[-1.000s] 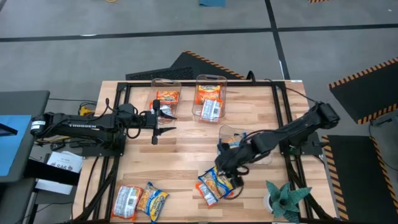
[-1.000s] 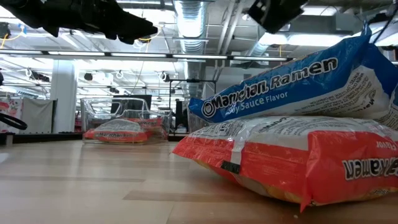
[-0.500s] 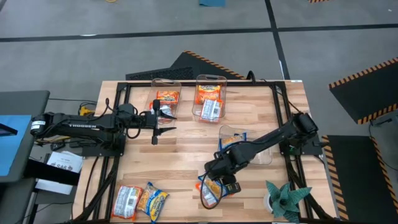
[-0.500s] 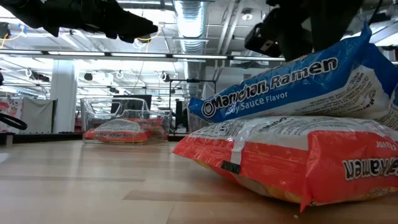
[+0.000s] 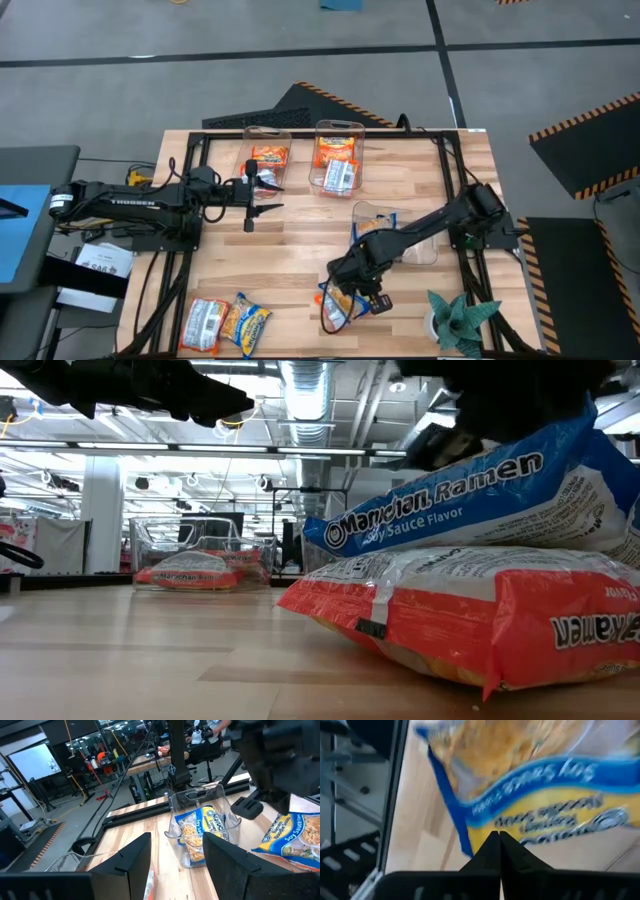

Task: Sort Maruchan noodles
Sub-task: Put the blue bag into the right transparent bin

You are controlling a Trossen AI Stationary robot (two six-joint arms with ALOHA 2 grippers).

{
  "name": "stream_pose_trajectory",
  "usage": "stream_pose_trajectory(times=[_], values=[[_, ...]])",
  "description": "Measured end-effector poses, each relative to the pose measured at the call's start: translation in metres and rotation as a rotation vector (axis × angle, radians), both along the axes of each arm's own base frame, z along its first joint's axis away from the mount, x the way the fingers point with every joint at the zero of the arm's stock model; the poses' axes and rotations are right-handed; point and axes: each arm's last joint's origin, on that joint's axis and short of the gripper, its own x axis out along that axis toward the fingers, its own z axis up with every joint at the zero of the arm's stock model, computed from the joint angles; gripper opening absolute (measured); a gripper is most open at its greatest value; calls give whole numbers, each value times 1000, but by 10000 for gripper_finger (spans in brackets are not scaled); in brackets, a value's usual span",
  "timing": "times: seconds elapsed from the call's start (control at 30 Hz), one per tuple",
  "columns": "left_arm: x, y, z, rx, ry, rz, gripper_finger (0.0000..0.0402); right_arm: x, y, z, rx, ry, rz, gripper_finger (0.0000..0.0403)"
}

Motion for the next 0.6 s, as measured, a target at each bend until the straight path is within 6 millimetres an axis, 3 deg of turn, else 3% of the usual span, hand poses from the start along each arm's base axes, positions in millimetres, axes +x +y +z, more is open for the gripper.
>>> stream_pose_trajectory(times=[0.37,0.6], values=[[0,0,0,-1,-3,0,169,14,4,-22,54,-44,118,7],[0,0,0,6,-4,1,169,37,-17,-34,-13,-178,115,9]])
